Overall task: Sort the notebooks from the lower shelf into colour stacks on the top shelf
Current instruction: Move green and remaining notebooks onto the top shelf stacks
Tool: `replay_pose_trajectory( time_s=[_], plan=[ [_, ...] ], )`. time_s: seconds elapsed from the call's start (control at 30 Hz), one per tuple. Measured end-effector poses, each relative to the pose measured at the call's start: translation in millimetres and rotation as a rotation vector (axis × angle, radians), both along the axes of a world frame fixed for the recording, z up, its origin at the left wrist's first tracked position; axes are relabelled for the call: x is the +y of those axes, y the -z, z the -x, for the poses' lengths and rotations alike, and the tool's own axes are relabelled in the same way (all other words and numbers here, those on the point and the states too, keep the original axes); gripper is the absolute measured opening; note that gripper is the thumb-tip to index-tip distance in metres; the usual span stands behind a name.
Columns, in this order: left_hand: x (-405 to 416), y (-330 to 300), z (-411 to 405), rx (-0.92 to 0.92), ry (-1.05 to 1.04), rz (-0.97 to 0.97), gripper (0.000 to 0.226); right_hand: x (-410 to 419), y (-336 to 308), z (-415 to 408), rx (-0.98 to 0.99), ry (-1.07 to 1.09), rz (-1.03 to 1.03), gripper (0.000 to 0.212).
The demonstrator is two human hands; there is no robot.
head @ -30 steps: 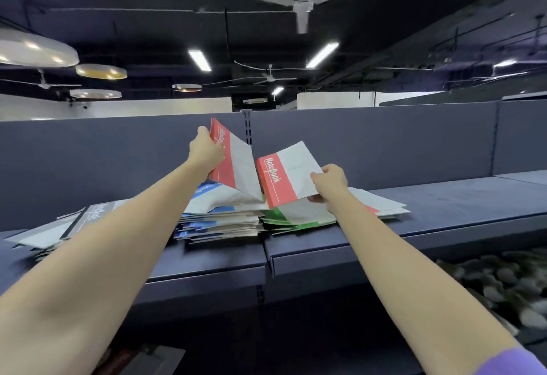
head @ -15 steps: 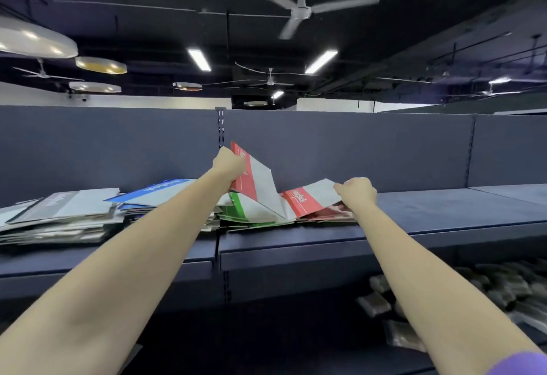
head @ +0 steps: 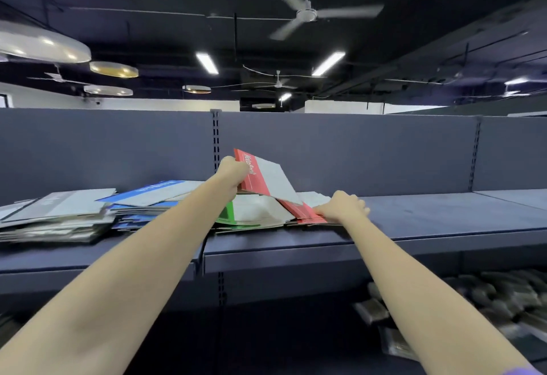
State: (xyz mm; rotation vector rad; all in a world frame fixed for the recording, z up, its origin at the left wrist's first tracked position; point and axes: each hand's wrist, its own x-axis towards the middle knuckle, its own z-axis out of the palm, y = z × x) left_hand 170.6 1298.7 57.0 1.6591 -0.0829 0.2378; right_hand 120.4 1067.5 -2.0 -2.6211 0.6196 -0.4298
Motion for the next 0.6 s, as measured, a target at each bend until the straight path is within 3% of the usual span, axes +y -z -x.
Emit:
replay_pose_trajectory(
  time_s=[0.07, 0.17, 0.2, 0.27, 0.4, 0.5, 0.6],
  plan=[
    [-12, 6, 0, 0.020, 0.024, 0.045, 0.028, -6, 0, 1, -0.022, 0.006, -0.026, 0.044],
    [-37, 14, 5, 0.054, 0.085, 0.078, 0.016, -19, 0, 0, -0.127, -0.021, -0.160, 0.005],
    [-44, 18, 7, 0.061, 0.098, 0.051, 0.012, -24, 0, -1, -0.167, -0.029, -0.191, 0.015],
    [-56, 27, 2, 0.052, 0.092, -0.150, 0.008, -30, 0, 2, -0.215, -0.048, -0.181, 0.024],
    [-67, 42, -2, -0.002, -0.038, -0.809, 0.028, -29, 3, 8, -0.219, -0.089, -0.057, 0.018],
    [-69, 51, 4, -0.085, -0.097, -0.950, 0.037, -24, 5, 10, -0.126, -0.150, 0.005, 0.022],
    [-65, 55, 6, -0.155, 0.021, -1.020, 0.031, -18, 7, 14, -0.054, -0.182, 0.089, 0.021]
  ],
)
